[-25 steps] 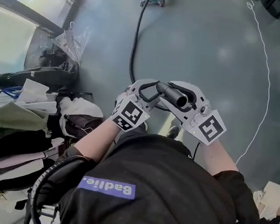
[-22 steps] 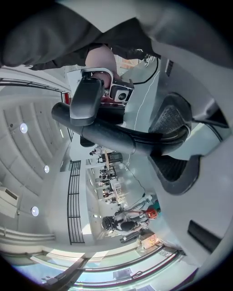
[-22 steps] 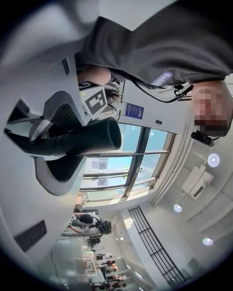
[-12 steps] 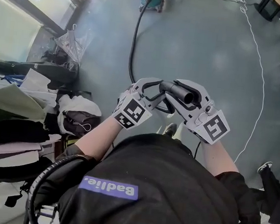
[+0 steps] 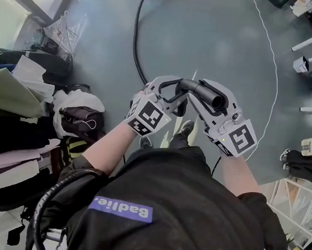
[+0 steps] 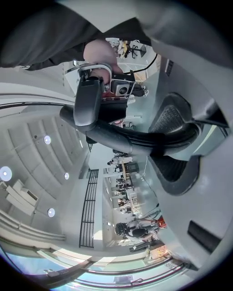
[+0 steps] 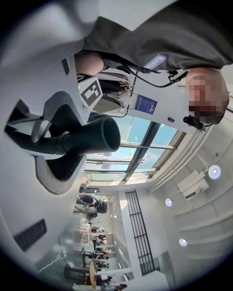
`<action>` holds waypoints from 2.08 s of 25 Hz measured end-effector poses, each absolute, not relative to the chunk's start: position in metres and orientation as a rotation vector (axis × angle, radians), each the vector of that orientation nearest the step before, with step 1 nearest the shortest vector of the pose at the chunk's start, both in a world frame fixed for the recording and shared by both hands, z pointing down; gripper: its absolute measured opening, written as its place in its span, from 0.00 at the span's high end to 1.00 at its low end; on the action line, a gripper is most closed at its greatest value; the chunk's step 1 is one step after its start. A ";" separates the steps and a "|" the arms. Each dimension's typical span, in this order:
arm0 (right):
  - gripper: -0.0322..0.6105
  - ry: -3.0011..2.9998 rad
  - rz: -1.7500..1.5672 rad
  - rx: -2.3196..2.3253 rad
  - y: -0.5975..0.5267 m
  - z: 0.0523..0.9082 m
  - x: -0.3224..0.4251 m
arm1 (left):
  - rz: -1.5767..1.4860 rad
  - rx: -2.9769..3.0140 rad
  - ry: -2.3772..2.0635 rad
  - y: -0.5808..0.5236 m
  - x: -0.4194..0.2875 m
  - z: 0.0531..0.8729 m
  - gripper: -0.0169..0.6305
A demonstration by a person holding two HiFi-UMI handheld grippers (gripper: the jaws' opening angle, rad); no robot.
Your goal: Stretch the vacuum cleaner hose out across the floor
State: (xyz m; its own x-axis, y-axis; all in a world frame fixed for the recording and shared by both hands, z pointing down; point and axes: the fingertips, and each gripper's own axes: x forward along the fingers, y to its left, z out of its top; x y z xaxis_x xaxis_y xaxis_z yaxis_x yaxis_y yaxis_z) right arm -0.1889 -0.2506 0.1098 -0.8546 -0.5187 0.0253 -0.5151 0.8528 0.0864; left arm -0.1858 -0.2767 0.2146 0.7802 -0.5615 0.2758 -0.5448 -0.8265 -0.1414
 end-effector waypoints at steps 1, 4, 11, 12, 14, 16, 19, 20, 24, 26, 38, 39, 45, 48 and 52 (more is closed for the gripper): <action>0.71 -2.971 -0.101 0.841 -0.240 0.110 -0.190 | -0.463 -2.915 0.916 -0.265 -0.188 0.214 0.73; 0.71 -2.974 -0.061 0.867 -0.213 0.109 -0.189 | -0.439 -2.900 0.940 -0.237 -0.192 0.212 0.73; 0.71 -3.031 -0.013 0.847 -0.178 0.103 -0.151 | -0.484 -2.811 1.066 -0.202 -0.167 0.202 0.73; 0.71 -3.041 -0.010 0.852 -0.172 0.105 -0.141 | -0.506 -2.797 1.077 -0.196 -0.158 0.205 0.73; 0.71 -3.056 0.000 0.867 -0.154 0.113 -0.119 | -0.559 -2.777 1.104 -0.179 -0.139 0.214 0.73; 0.71 -3.060 0.003 0.869 -0.131 0.121 -0.094 | -0.595 -2.773 1.139 -0.158 -0.113 0.225 0.73; 0.71 -3.055 0.010 0.886 -0.102 0.125 -0.046 | -0.622 -2.785 1.147 -0.132 -0.060 0.231 0.73; 0.71 -3.051 0.020 0.905 -0.094 0.126 -0.028 | -0.638 -2.793 1.139 -0.124 -0.042 0.234 0.73; 0.71 -3.045 0.024 0.980 -0.061 0.127 0.021 | -0.650 -2.792 1.052 -0.093 0.004 0.237 0.73; 0.71 -3.026 0.020 1.032 -0.044 0.130 0.029 | -0.626 -2.795 0.985 -0.078 0.016 0.237 0.73; 0.71 -2.846 0.006 1.221 0.075 0.143 -0.038 | -0.484 -2.876 0.723 0.040 -0.042 0.251 0.73; 0.71 -2.837 0.014 1.226 0.083 0.145 -0.046 | -0.486 -2.875 0.708 0.049 -0.050 0.251 0.73; 0.71 -2.822 0.051 1.205 0.124 0.149 -0.070 | -0.519 -2.861 0.692 0.089 -0.078 0.252 0.73; 0.71 -2.843 0.050 1.178 0.129 0.148 -0.071 | -0.527 -2.858 0.718 0.094 -0.081 0.251 0.73; 0.71 -2.890 0.024 1.121 0.139 0.148 -0.059 | -0.550 -2.846 0.764 0.103 -0.069 0.253 0.73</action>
